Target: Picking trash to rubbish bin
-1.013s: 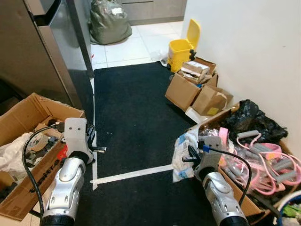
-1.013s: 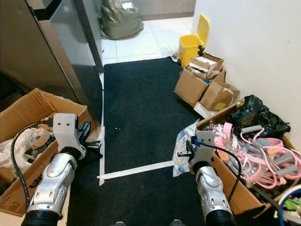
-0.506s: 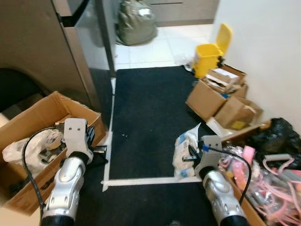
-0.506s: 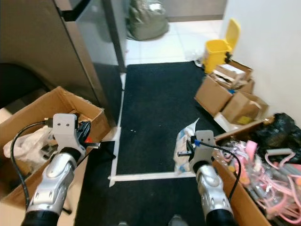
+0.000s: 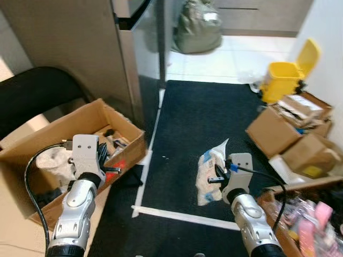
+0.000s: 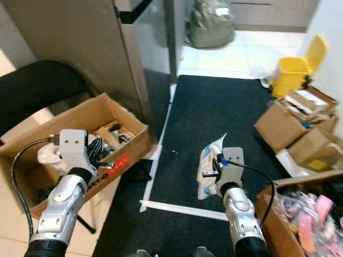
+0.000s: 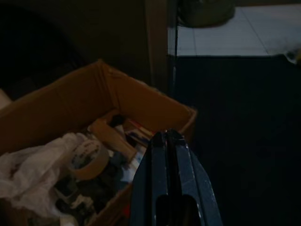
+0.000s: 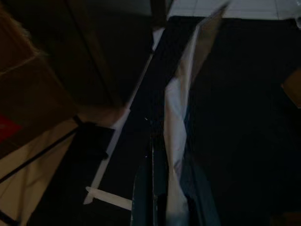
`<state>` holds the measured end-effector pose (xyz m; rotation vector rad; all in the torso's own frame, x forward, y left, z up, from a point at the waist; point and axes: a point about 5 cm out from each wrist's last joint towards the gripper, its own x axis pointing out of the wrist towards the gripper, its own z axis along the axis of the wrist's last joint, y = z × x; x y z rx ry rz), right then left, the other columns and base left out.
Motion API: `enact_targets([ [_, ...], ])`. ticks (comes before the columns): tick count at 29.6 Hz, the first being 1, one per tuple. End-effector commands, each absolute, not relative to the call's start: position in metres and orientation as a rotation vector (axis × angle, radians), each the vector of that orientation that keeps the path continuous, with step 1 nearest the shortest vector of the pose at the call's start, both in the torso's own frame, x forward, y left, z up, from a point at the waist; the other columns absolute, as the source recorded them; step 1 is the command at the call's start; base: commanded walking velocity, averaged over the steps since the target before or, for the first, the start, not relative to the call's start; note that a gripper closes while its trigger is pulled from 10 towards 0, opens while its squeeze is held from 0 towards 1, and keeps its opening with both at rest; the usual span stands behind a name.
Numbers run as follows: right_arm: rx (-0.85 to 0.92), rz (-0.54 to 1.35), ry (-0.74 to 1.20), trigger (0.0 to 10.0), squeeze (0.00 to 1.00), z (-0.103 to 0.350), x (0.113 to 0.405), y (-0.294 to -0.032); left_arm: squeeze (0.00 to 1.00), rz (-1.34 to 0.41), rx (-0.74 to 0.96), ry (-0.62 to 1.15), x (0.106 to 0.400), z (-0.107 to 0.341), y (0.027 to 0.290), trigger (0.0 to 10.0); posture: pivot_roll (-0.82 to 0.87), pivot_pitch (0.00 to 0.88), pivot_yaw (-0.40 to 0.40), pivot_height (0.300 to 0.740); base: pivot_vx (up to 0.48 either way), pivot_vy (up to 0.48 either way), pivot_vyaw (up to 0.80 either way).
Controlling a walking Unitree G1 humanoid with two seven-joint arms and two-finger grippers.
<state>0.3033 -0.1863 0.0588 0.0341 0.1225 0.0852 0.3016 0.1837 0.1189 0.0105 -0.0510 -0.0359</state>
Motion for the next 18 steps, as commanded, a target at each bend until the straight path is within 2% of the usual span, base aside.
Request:
enact_targets([
  [1,0.039,0.091,0.133,10.0,0.0,0.0555,0.3016,-0.1833,0.0,-0.024,0.017,-0.033,0.2988,0.1145,0.1878,10.0,0.04,0.158,0.036,0.74,0.259,0.0,0.53],
  [18,0.035,0.106,0.13,10.0,0.0,0.0557,0.3034,-0.1808,0.0,-0.027,0.02,-0.034,0.2991,0.1143,0.1888,10.0,0.05,0.134,0.035,0.74,0.257,0.0,0.58],
])
